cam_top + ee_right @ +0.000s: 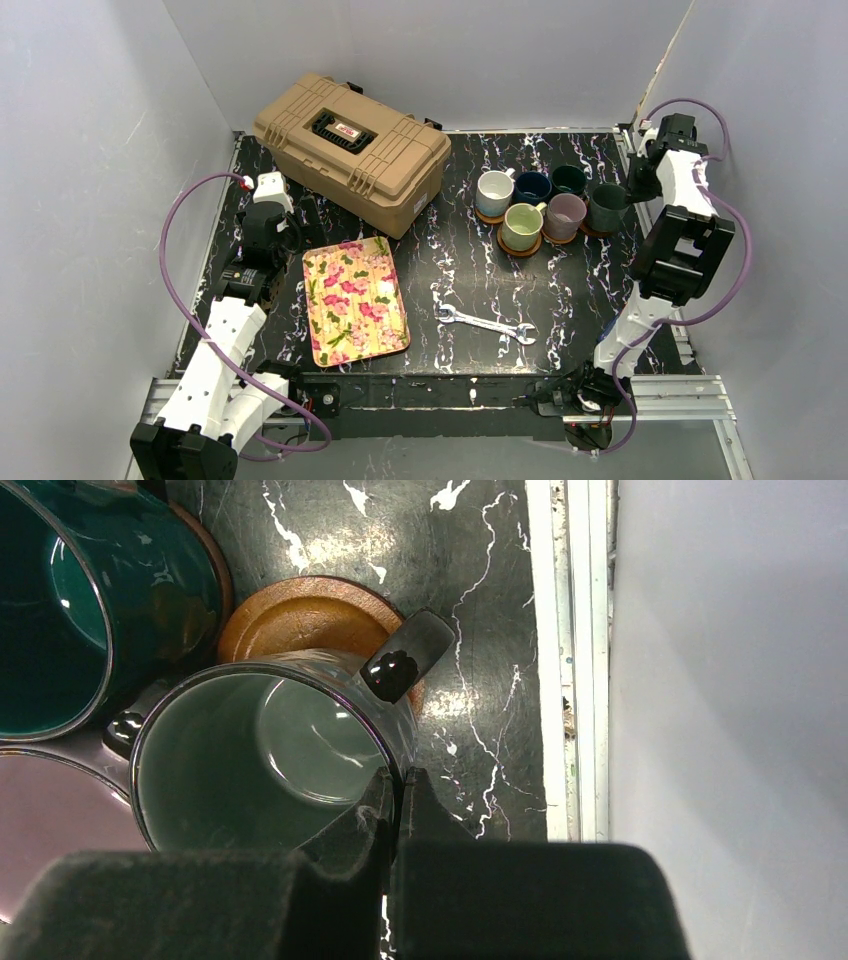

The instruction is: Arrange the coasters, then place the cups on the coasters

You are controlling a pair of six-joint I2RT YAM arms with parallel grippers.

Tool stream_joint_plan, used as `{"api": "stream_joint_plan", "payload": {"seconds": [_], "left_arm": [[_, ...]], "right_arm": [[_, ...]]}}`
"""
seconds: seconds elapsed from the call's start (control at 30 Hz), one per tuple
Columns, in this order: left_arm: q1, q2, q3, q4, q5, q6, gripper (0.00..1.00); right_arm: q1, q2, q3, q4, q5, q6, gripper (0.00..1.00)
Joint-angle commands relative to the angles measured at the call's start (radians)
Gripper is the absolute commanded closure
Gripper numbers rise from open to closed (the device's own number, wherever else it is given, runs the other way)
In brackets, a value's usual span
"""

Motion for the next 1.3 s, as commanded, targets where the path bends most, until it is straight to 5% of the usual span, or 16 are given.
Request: {"api": "stream_joint_plan", "payload": {"seconds": [0.0, 0.93, 1.27], "left_arm": [[-0.006, -0.007, 0.026, -0.008, -0.022, 0.012, 0.02], [-0.007, -0.012, 0.026, -0.008, -0.026, 0.016, 0.02], [-0.008, -0.017, 0.026, -0.009, -0.025, 0.016, 0.02]], "right_arm": [[0.011, -0.009, 0.050, 0.053, -0.018, -0.017, 0.99], [0.042, 0.047, 0.033, 0.086, -0.030, -0.044, 0.99], [0.046, -0.029, 0.004, 0.101, -0.003, -0.028, 0.60]]}}
